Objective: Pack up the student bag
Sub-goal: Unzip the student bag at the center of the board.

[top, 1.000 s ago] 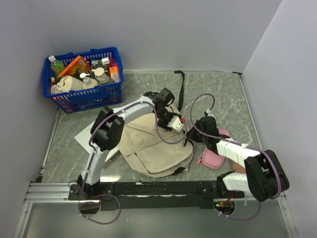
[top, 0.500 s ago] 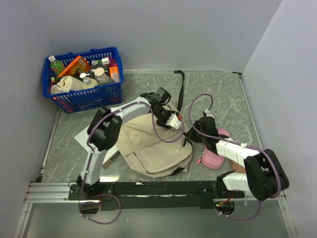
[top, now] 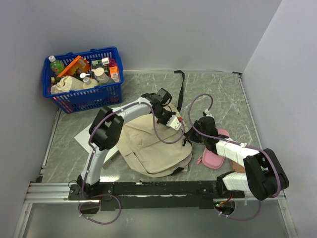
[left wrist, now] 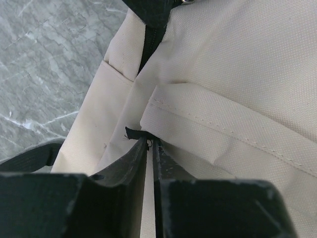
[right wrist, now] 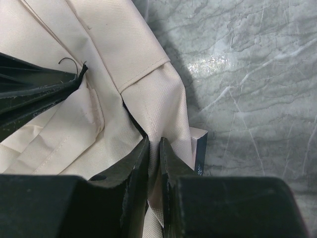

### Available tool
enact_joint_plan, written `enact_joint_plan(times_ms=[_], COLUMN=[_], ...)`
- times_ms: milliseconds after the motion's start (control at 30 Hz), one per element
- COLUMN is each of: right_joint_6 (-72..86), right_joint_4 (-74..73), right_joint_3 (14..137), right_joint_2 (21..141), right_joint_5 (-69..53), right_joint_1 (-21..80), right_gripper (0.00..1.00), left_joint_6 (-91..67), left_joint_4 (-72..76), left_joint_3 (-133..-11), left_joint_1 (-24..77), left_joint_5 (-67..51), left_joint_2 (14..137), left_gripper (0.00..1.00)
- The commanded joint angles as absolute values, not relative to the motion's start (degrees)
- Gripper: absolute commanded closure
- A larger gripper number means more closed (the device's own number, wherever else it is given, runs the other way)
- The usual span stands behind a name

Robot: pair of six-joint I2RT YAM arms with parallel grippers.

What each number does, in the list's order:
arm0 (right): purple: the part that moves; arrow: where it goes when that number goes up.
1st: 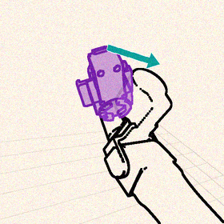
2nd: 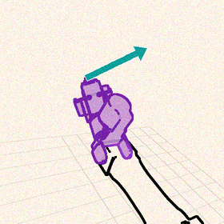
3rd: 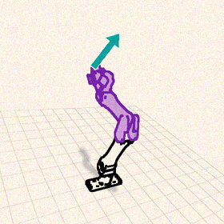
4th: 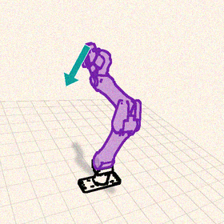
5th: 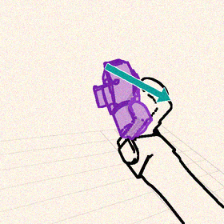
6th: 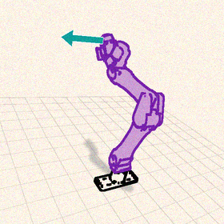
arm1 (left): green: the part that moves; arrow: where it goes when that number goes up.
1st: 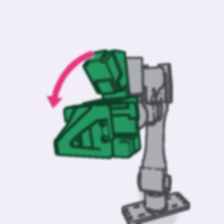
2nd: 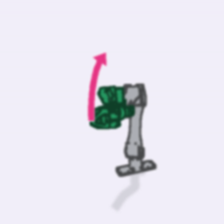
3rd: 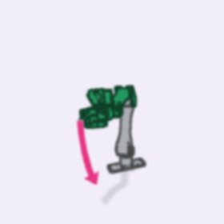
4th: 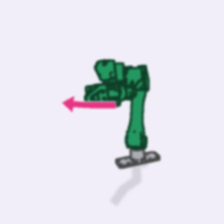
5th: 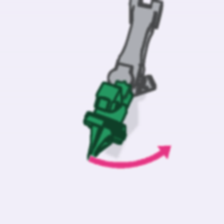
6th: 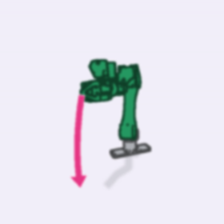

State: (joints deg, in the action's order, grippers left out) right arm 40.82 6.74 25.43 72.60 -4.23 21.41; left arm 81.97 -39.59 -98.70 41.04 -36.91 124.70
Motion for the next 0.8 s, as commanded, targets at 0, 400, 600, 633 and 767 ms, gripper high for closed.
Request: enact_joint_plan(times_ms=[0, 400, 600, 633, 767], right_joint_6=[41.0, 41.0, 41.0, 41.0, 41.3], right_joint_4=[5.2, 2.0, 0.5, 0.4, 0.4], right_joint_3=[24.4, 25.6, 27.1, 27.3, 27.5], right_joint_2=[73.3, 72.7, 73.0, 73.0, 72.8], right_joint_5=[-8.5, -5.9, -4.5, -4.1, -3.9], right_joint_1=[23.0, 23.0, 22.9, 22.9, 22.9], right_gripper=[0.82, 0.85, 0.87, 0.87, 0.89], left_joint_6=[83.9, 77.3, 75.5, 75.5, 75.3], left_joint_4=[-45.5, -37.2, -40.5, -41.0, -41.4], left_joint_3=[-101.9, -92.3, -88.6, -88.1, -84.5], left_joint_1=[42.5, 39.2, 36.9, 36.7, 36.3], left_joint_5=[-37.4, -36.5, -34.5, -34.5, -35.1], left_joint_2=[127.0, 115.1, 109.5, 108.9, 106.4], left_gripper=[0.88, 0.99, 0.99, 0.99, 0.99])
